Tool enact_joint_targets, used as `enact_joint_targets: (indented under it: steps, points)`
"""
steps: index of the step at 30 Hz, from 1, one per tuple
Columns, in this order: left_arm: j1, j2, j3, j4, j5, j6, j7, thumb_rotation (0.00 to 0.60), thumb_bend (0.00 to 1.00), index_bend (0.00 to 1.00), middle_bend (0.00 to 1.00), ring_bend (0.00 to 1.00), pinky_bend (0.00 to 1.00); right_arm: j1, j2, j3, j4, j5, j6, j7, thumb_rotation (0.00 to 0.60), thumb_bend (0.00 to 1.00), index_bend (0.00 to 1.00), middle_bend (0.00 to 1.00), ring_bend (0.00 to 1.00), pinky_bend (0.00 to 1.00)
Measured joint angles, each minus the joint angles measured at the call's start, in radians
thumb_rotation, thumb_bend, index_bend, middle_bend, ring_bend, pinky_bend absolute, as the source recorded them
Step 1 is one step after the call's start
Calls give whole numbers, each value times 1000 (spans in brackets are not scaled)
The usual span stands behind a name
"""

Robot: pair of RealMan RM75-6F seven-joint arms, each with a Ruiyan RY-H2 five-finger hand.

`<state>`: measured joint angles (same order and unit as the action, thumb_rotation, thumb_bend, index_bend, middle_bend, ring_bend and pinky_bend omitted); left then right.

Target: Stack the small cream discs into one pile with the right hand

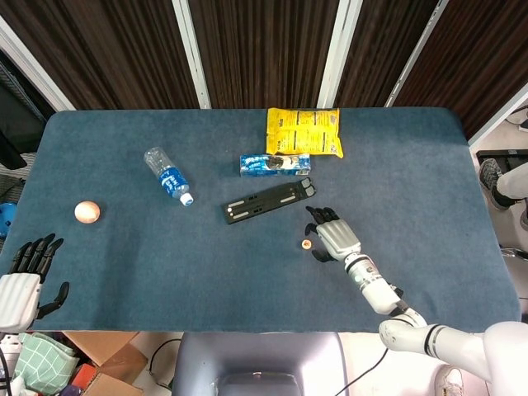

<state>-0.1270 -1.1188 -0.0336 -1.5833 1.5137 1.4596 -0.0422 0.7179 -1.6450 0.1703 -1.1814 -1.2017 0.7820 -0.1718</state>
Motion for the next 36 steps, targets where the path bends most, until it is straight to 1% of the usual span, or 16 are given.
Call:
enact_joint_targets:
  steps: [4, 24, 31, 36]
  points:
    - [2, 3, 0, -2, 2, 4, -3, 600, 452, 0, 17, 0, 81, 16, -25, 1, 23, 17, -9, -16, 600, 443, 530, 0, 0, 0]
    - [6, 9, 0, -3, 6, 10, -19, 600, 451, 0, 17, 0, 82, 40, -52, 0, 66, 59, -35, -27, 600, 443, 590, 0, 0, 0]
    - [7, 10, 0, -3, 9, 13, -21, 600, 451, 0, 17, 0, 82, 37, -44, 0, 50, 60, -16, -31, 600, 443, 638, 0, 0, 0]
    - [8, 10, 1, -2, 10, 16, -18, 600, 450, 0, 16, 0, 82, 24, -10, -8, -1, 32, 15, -25, 600, 443, 642, 0, 0, 0]
